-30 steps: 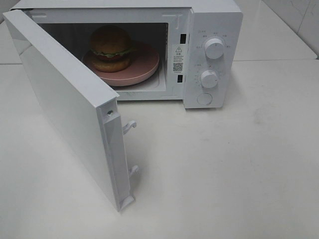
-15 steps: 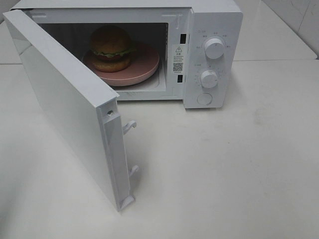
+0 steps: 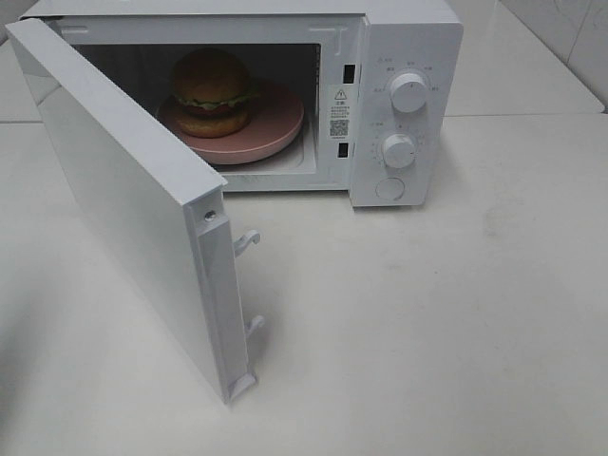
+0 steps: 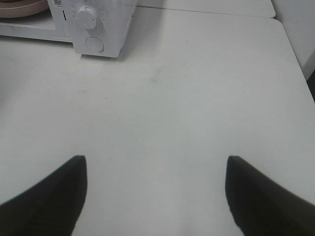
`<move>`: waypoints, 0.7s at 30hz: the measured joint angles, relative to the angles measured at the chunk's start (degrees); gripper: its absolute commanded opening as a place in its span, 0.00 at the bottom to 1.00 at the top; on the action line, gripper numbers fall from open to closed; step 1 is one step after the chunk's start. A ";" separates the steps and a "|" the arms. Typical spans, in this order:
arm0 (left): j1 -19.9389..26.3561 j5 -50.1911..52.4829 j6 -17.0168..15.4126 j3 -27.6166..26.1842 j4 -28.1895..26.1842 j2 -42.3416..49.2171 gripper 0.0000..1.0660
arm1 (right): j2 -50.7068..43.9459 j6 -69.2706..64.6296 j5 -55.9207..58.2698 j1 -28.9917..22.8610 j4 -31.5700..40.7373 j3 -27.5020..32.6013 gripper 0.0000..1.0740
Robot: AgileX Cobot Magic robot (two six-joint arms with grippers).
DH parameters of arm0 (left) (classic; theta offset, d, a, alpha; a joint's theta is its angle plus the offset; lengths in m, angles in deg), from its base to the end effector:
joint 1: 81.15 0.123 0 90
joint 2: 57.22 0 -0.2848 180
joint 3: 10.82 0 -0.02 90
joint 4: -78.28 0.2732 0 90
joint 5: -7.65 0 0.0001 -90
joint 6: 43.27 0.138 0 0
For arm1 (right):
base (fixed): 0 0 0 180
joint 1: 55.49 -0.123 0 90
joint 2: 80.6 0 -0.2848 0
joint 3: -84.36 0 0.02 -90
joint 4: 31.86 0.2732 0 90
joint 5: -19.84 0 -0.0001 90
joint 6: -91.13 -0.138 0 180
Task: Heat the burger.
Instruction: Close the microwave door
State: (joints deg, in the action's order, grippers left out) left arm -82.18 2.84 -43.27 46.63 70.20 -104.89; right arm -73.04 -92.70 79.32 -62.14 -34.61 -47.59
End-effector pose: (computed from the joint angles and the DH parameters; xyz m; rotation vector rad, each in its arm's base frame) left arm 0.2068 -0.0054 0.2346 -0.1096 1.9164 -0.1179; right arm 0.0570 0.0009 0.2728 -0.0475 2.0077 0.0598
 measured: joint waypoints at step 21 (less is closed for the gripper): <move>0.11 40.45 -7.91 6.42 17.88 -24.12 0.00 | 0.00 0.00 0.00 0.00 0.00 0.00 0.70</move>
State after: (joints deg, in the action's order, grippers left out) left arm -82.07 43.29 -51.18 53.04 88.08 -129.01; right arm -73.04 -92.70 79.32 -62.14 -34.61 -47.59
